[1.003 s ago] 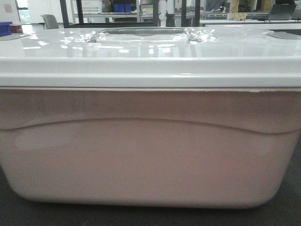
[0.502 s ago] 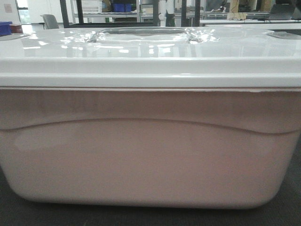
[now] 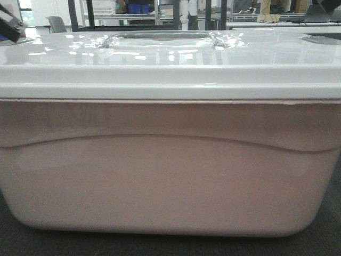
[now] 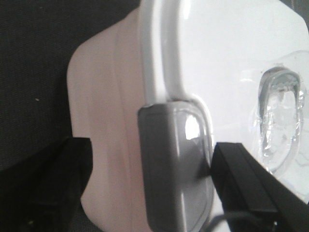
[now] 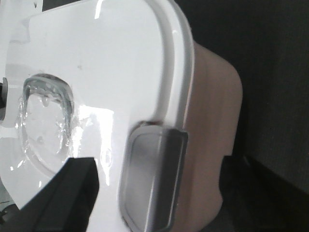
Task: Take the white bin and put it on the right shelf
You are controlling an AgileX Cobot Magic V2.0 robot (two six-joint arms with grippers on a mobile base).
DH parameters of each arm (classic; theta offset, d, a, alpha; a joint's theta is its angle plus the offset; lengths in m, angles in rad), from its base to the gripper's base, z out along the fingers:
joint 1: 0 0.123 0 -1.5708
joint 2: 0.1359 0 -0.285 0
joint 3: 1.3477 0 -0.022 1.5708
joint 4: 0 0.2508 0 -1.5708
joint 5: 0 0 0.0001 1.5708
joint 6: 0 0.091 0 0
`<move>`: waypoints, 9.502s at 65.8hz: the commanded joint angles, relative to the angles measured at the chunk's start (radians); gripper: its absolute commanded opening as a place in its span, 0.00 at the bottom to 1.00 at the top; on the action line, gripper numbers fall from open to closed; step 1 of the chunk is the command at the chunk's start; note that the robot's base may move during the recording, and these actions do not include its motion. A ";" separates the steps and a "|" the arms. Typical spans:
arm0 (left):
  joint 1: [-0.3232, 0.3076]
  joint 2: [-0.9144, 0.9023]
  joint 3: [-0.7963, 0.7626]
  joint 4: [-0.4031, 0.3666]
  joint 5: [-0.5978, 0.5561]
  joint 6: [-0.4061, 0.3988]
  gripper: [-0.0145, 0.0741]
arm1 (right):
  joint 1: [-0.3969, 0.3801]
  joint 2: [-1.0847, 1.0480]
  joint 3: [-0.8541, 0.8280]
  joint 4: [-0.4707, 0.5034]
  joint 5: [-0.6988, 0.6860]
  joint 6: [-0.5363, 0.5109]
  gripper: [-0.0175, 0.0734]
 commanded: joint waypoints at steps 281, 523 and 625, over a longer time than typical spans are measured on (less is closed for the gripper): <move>-0.108 0.038 -0.033 -0.189 0.089 0.015 0.65 | -0.005 0.015 0.087 0.193 0.117 -0.087 0.77; -0.108 -0.414 -0.313 -0.181 0.065 0.059 0.41 | 0.071 -0.364 -0.264 0.407 0.100 -0.170 0.65; -0.108 -0.414 -0.313 -0.201 -0.066 0.059 0.41 | 0.071 -0.361 -0.262 0.419 0.116 -0.169 0.65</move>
